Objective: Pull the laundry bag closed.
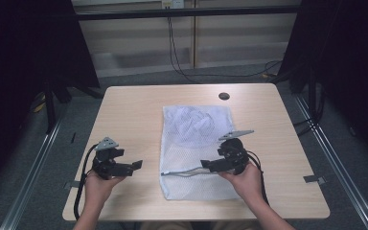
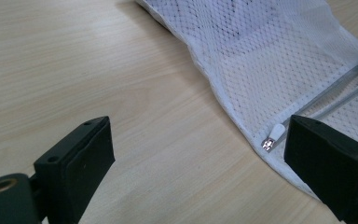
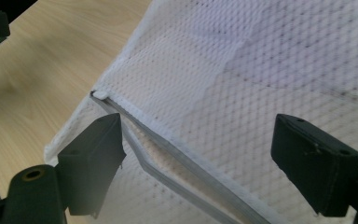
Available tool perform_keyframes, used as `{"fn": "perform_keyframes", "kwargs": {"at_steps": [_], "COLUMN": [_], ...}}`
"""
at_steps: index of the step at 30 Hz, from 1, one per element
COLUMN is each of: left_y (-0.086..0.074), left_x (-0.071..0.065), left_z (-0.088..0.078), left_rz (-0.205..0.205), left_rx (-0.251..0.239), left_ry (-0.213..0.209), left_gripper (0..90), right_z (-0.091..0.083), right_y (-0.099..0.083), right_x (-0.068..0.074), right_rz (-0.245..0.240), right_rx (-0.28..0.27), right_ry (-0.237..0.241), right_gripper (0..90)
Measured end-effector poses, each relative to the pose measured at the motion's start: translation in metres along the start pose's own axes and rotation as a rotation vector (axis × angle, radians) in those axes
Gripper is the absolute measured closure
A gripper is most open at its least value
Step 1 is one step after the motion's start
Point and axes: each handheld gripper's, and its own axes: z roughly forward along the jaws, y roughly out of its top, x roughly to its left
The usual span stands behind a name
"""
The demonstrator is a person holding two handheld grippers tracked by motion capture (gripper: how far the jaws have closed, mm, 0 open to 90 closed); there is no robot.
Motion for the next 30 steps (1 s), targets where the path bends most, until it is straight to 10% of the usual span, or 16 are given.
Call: {"fn": "perform_keyframes", "kwargs": {"at_steps": [30], "left_y": [-0.001], "left_x": [0.002], "left_z": [-0.001], "left_rz": [0.014], "left_rx": [0.024], "left_ry": [0.003], "left_gripper": [9.3], "right_z": [0.043], "right_y": [0.012], "right_x": [0.033], "right_rz": [-0.01], "right_rx": [0.074], "right_ry": [0.037], "right_gripper": [17.8]}}
